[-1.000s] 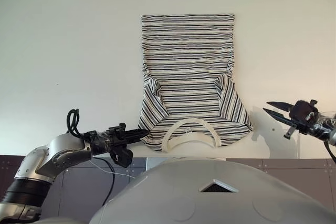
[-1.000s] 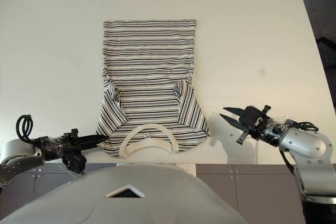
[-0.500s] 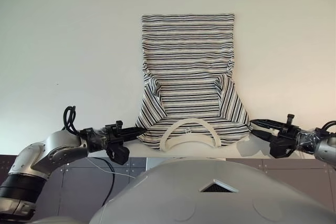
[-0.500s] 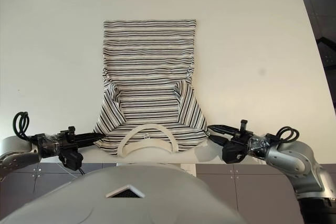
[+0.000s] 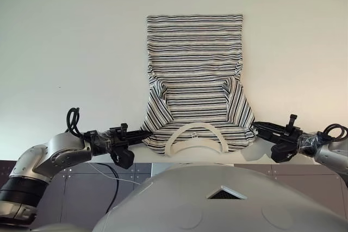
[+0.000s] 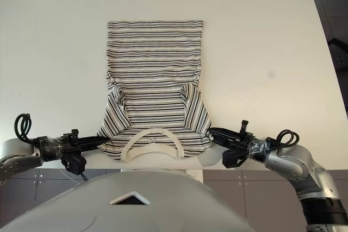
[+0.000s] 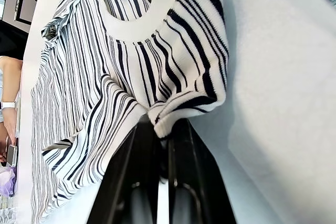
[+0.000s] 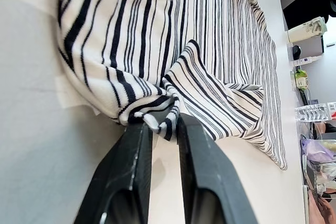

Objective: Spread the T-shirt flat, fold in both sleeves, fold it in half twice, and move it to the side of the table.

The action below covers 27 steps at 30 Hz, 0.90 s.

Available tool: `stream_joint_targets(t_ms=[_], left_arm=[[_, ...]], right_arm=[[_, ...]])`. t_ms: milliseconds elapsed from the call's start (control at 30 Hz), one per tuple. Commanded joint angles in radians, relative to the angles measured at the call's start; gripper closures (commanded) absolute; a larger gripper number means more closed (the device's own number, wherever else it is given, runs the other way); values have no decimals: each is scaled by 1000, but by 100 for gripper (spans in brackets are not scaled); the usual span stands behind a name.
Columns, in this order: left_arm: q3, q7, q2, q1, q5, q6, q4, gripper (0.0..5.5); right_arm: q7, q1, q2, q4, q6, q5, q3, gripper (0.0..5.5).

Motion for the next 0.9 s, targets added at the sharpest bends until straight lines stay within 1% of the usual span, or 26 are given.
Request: stream_joint_targets(t_ms=[33,100,167,267,333,367,433,500,600,700,767,800,867,900], left_arm=[[-20,-39,15,-30,12,58,25,540],[-25,-44,16,-31,-12,67,23,540],[-33,-71,29,-19,-67,96,0,540],[-33,-143,72,16,-190,174,-86,540],[-9,-181,108,47,-288,223,-140,540],[5,-205,130,69,-353,257,-175,540],[34,-249,171,120,-469,315,-244,540],[67,-286,204,186,-558,357,-303,540],[144,-346,242,321,-685,415,-394,540],[272,-428,250,456,-822,495,-474,540],[348,-467,249,444,-929,580,-520,540],[359,-466,246,384,-974,629,-533,540],[325,-438,222,197,-1023,727,-531,540],[286,-417,191,75,-1028,783,-513,540]], right_arm=[[-12,-28,-38,21,-28,-36,30,535],[-16,-38,-54,35,-38,-39,40,535],[13,-29,-84,26,-13,12,57,535],[115,-3,-153,-93,141,222,85,535],[194,12,-228,-170,245,365,65,535],[241,32,-266,-214,334,473,46,535],[338,93,-344,-296,494,674,-10,535],[426,171,-393,-366,599,793,-90,535],[535,296,-400,-485,744,898,-235,535],[630,376,-366,-579,868,955,-389,535],[639,314,-363,-601,949,1019,-449,535],[617,234,-371,-591,983,1048,-445,535],[557,23,-389,-544,1048,1090,-378,535],[535,-104,-382,-505,1076,1082,-316,535]])
